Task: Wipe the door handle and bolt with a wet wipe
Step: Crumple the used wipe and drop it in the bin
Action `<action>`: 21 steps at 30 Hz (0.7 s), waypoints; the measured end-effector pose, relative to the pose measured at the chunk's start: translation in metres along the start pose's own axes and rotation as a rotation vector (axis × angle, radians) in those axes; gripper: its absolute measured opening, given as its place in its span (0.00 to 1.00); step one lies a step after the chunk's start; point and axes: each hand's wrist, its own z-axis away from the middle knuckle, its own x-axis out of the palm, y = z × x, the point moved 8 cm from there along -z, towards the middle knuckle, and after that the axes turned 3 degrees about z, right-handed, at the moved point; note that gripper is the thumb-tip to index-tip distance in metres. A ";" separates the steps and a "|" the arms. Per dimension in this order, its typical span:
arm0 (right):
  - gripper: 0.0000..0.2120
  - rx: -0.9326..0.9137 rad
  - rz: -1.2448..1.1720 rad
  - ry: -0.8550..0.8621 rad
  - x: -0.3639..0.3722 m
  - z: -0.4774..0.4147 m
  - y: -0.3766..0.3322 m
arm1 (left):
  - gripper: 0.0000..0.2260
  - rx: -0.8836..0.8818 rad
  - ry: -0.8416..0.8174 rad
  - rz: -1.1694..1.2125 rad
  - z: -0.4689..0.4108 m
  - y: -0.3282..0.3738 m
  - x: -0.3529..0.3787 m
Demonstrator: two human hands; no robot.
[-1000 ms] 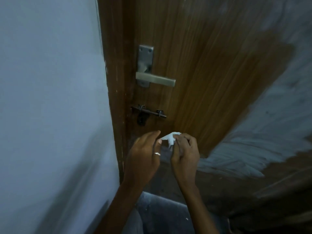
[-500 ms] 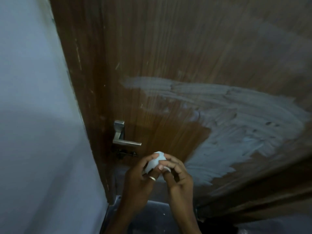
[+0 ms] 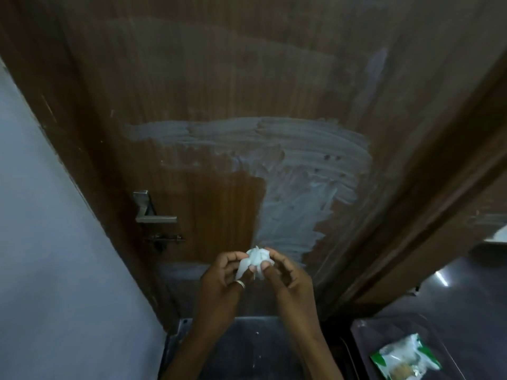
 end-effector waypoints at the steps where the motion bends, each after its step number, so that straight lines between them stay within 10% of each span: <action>1: 0.11 -0.009 -0.006 0.003 -0.011 0.009 0.001 | 0.08 0.018 -0.009 -0.028 0.010 0.000 0.008; 21: 0.24 0.267 0.024 0.492 -0.335 0.214 0.123 | 0.18 -0.114 -0.672 -0.205 0.216 -0.097 0.331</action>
